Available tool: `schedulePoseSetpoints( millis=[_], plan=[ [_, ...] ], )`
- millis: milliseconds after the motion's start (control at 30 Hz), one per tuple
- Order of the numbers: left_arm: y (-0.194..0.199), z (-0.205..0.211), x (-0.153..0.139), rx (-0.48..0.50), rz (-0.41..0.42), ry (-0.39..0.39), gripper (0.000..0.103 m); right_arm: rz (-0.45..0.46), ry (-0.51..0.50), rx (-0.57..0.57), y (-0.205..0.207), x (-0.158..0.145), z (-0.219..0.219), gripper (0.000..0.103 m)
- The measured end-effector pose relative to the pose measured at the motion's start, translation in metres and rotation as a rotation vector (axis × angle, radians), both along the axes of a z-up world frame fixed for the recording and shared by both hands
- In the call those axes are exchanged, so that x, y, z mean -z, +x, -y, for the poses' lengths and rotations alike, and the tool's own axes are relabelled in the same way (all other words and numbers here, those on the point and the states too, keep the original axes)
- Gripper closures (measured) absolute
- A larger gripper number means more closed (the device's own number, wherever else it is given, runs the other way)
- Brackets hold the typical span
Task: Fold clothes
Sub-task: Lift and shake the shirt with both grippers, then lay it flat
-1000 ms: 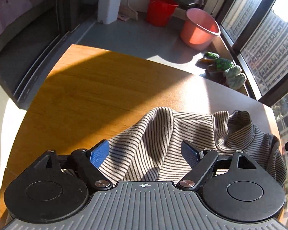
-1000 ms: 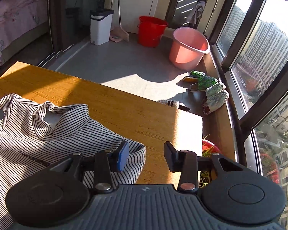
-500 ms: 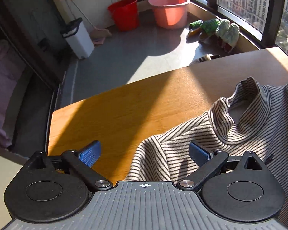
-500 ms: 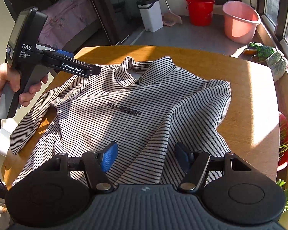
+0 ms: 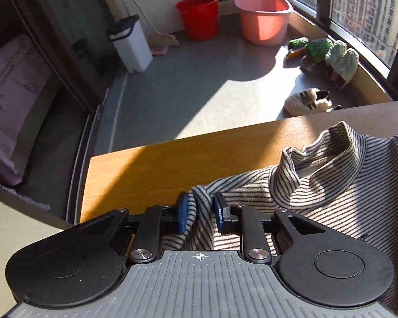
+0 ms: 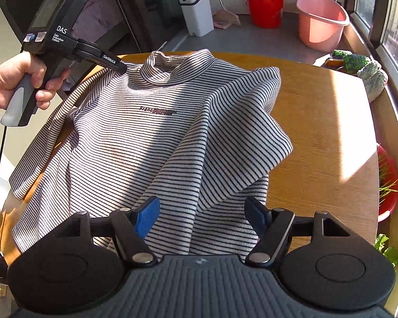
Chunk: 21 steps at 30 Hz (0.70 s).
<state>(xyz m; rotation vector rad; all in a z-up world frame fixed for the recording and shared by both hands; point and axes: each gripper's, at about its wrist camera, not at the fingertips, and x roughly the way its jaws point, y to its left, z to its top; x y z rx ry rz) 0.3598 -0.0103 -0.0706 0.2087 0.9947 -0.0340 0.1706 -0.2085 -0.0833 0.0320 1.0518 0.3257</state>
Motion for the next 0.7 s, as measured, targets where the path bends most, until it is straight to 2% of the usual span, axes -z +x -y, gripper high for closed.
schedulePoseSetpoints(
  millis=[67, 100, 200, 267, 367, 433, 467, 500, 533, 633, 700],
  plan=[
    [-0.004, -0.014, -0.012, -0.053, 0.005, -0.113, 0.062, -0.001, -0.019, 0.005, -0.012, -0.001, -0.004, 0.031],
    [-0.010, -0.018, -0.016, -0.061, 0.006, -0.156, 0.049, -0.013, -0.016, 0.018, -0.016, -0.002, -0.004, 0.031],
    [-0.043, -0.021, -0.029, -0.055, 0.011, -0.227, 0.029, -0.052, 0.005, 0.056, -0.024, -0.001, -0.007, 0.031],
    [-0.070, -0.019, -0.031, -0.010, -0.019, -0.305, 0.024, -0.060, 0.007, 0.070, -0.026, -0.001, -0.012, 0.032],
    [-0.103, -0.010, -0.017, 0.056, -0.108, -0.372, 0.019, 0.038, -0.044, 0.085, -0.015, -0.004, -0.025, 0.043],
    [-0.120, -0.005, -0.003, 0.073, -0.148, -0.391, 0.018, 0.082, -0.035, 0.132, 0.001, 0.001, -0.031, 0.043],
    [-0.125, -0.005, 0.003, 0.075, -0.155, -0.396, 0.016, 0.103, -0.029, 0.156, 0.009, 0.004, -0.033, 0.039],
    [-0.130, -0.004, 0.008, 0.077, -0.161, -0.402, 0.011, 0.124, -0.023, 0.180, 0.017, 0.006, -0.036, 0.027],
    [-0.135, -0.004, 0.013, 0.079, -0.167, -0.407, 0.005, 0.144, -0.017, 0.204, 0.025, 0.009, -0.039, 0.021],
    [-0.147, -0.005, 0.025, 0.085, -0.185, -0.421, 0.000, 0.129, -0.040, 0.254, 0.031, 0.025, -0.048, 0.015],
    [-0.156, -0.005, 0.026, 0.115, -0.173, -0.405, 0.000, 0.136, -0.081, 0.238, 0.022, 0.027, -0.057, 0.010]
  ],
)
